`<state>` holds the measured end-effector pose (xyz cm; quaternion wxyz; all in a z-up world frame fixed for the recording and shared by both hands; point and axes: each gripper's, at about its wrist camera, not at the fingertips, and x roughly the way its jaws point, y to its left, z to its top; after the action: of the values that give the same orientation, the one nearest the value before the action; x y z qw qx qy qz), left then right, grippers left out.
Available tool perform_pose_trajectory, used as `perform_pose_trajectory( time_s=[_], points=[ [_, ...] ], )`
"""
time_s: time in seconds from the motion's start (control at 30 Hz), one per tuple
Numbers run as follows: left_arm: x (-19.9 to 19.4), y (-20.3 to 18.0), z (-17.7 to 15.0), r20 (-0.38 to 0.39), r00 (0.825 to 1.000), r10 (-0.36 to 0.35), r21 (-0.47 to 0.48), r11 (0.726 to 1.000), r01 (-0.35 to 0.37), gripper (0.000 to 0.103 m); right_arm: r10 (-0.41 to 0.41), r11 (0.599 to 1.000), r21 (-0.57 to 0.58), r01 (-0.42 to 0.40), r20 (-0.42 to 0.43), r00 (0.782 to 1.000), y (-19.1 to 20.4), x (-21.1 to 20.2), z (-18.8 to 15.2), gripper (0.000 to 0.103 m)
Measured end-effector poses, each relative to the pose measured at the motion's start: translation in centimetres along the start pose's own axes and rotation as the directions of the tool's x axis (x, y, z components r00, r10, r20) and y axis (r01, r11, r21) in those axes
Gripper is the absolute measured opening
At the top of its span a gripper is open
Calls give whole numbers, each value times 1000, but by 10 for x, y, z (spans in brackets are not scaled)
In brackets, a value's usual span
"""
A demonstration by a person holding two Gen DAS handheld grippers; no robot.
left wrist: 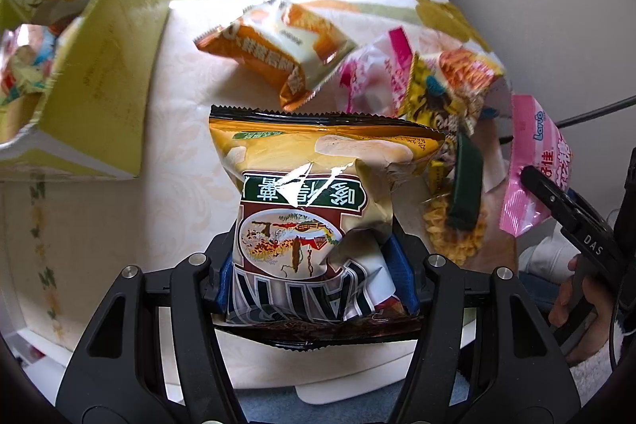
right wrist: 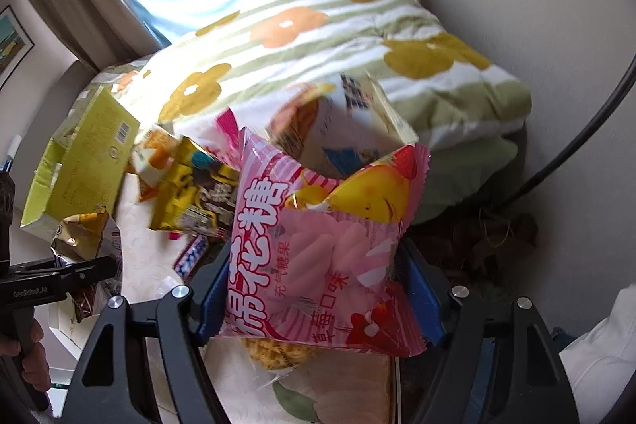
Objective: Organize snacks
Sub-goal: 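Lift and carry both bags over the yellow box with both tools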
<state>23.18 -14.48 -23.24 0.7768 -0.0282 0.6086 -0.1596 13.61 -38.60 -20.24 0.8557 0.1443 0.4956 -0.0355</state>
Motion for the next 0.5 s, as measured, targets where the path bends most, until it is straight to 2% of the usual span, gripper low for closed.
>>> perform_pose_trajectory(
  time_s=[0.3, 0.5],
  points=[
    [-69, 11, -2, 147, 989, 31, -49, 998, -24, 58, 74, 993, -101, -65, 88, 993, 35, -44, 23, 72],
    [-115, 37, 10, 250, 966, 71, -75, 996, -53, 58, 137, 977, -181, -113, 128, 982, 77, -61, 44, 72]
  ],
)
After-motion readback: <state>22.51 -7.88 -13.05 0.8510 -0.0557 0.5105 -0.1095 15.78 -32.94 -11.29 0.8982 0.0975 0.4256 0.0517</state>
